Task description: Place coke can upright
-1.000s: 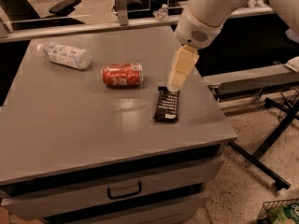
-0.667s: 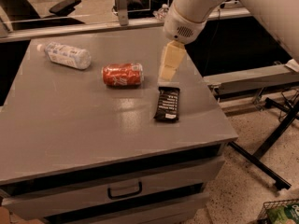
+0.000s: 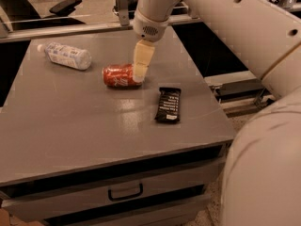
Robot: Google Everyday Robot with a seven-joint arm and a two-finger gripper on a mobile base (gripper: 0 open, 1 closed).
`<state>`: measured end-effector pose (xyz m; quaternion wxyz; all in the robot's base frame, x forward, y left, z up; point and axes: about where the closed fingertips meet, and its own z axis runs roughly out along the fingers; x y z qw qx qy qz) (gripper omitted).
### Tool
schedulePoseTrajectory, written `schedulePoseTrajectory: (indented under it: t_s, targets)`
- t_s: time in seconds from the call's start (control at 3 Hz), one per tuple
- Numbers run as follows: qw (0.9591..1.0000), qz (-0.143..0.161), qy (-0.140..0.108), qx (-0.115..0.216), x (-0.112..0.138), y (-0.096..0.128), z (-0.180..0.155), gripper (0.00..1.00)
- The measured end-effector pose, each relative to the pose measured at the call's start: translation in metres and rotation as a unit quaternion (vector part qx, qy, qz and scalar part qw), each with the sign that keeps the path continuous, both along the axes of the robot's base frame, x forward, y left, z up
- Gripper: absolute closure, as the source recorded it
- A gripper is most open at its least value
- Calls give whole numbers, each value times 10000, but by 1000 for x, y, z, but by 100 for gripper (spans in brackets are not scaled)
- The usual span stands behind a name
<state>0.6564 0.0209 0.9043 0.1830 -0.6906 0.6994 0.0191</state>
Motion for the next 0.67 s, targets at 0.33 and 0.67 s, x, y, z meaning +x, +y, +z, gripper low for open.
schedulePoseTrajectory:
  t_s: [0.33,0.67]
  targets:
    - [9998,-40,148,-126,0,28,-16,0]
    - [9992,-109,261,-265,-3,50,-34,0]
